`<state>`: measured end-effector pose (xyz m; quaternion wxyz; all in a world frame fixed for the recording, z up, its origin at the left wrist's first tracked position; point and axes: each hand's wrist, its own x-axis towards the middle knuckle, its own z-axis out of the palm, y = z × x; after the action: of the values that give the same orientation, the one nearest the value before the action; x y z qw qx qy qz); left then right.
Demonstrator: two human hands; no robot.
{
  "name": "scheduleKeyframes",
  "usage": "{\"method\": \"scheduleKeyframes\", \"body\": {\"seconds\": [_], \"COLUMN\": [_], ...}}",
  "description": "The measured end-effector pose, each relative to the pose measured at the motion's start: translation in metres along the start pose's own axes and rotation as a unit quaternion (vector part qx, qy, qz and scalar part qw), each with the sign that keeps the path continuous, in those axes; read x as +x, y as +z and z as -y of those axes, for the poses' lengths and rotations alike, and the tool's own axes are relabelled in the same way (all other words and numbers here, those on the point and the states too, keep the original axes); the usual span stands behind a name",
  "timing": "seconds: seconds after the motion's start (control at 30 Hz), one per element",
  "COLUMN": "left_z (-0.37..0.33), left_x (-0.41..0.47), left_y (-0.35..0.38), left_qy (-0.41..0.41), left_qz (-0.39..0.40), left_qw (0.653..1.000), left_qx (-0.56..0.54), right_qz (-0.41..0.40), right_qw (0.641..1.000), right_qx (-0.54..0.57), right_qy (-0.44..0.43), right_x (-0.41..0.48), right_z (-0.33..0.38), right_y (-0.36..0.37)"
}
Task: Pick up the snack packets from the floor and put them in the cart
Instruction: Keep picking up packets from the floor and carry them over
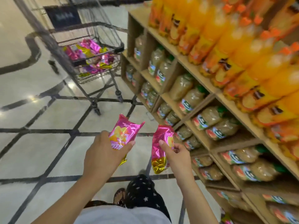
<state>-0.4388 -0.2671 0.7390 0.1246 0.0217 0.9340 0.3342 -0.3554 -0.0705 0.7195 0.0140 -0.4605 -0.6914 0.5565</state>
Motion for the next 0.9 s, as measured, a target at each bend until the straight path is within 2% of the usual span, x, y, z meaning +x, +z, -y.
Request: {"method": "scheduleKeyframes", "body": {"seconds": [0.23, 0.4, 0.73, 0.9], "left_z": [0.019, 0.012, -0.017, -0.004], "left_x": [0.085, 0.183, 0.358, 0.423], "left_y": [-0.028, -0.051, -0.103, -0.125], "left_qy": [-0.104, -0.136, -0.17, -0.174], "left_qz": [-0.03, -0.053, -0.104, -0.11], "left_qw": [0.994, 0.989, 0.979, 0.978], "left_qx": [-0.032, -0.032, -0.038, -0.034], "right_qz": [0.068, 0.117, 0.179, 0.206], "right_qw": [0.995, 0.986, 0.974, 0.976], "right_qx": [-0.064, -0.116, -0.121, -0.071], "right_qy": [-0.021, -0.031, -0.073, -0.025], "right_x": [0.08, 0.161, 0.278, 0.304], "right_z": [0.067, 0.129, 0.287, 0.334], "right_y": [0.079, 0.137, 0.23, 0.277]}}
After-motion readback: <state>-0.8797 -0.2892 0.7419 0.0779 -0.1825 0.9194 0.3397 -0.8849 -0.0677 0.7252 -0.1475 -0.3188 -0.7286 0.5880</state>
